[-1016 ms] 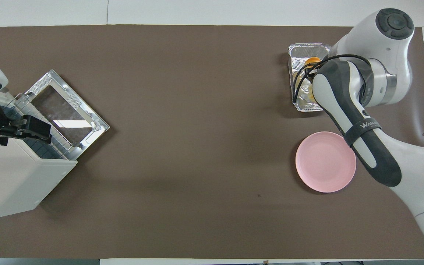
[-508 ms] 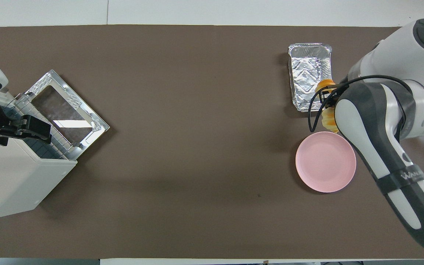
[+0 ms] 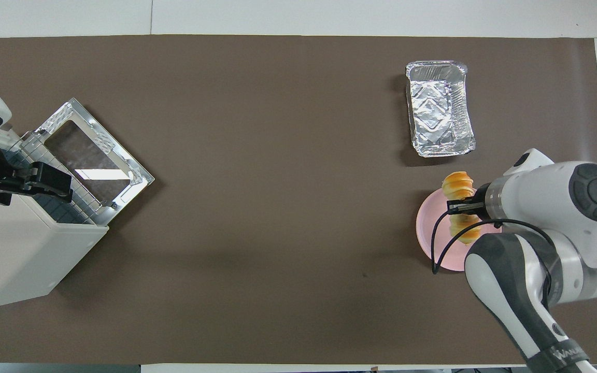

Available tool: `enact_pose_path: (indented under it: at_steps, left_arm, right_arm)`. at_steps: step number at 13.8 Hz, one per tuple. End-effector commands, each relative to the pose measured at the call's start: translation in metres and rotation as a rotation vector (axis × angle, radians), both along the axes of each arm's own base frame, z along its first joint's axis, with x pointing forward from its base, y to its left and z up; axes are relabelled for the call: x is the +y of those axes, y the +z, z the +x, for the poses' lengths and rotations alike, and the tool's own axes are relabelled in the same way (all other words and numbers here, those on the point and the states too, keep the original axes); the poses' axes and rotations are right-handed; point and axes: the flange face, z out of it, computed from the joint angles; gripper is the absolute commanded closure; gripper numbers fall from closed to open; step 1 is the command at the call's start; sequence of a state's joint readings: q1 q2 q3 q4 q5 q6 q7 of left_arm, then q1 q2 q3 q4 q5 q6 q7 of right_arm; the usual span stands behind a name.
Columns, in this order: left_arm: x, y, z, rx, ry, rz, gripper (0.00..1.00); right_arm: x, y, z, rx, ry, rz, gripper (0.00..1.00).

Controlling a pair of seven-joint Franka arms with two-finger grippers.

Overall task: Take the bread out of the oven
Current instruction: 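Carry the bread slices onto the pink plate with the right gripper, then release the bread and withdraw the right gripper from the plate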

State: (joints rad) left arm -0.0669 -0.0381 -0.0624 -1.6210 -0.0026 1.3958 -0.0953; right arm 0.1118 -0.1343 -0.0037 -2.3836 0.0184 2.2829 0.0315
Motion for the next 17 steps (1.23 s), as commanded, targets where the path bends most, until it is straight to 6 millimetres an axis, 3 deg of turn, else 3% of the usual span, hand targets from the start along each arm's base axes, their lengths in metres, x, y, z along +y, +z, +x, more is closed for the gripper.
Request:
enact_pose_path:
  at_steps: [1,5,9,10,11,12,15,17]
  left_arm:
    - [0.002,0.002,-0.005,-0.011,-0.002,-0.019,0.0]
    - [0.002,0.002,-0.005,-0.011,-0.002,-0.019,0.0]
    - [0.002,0.002,-0.005,-0.011,-0.002,-0.019,0.0]
    - [0.003,0.002,-0.005,-0.011,-0.001,-0.019,0.0]
    - [0.002,0.002,-0.005,-0.011,-0.002,-0.019,0.0]
    - [0.003,0.002,-0.005,-0.011,-0.001,-0.019,0.0]
    - [0.003,0.003,-0.006,-0.013,-0.002,-0.02,0.0]
    - [0.002,0.002,-0.005,-0.011,-0.002,-0.019,0.0]
  right_arm:
    - [0.005,-0.017,-0.028,-0.042,0.002,0.006,1.0]
    - [0.011,-0.061,-0.044,-0.099,0.009,0.011,1.0]
    - [0.01,-0.067,-0.046,-0.101,0.016,0.01,1.0]
    - [0.01,-0.067,-0.046,-0.101,0.016,0.01,0.93]
    - [0.01,-0.067,-0.046,-0.098,0.018,0.01,0.27]
    - [0.009,-0.067,-0.045,-0.095,0.016,0.009,0.0]
    - [0.009,-0.063,-0.042,-0.092,0.036,0.008,0.0]
    - [0.009,-0.045,-0.03,-0.034,0.035,0.003,0.0]
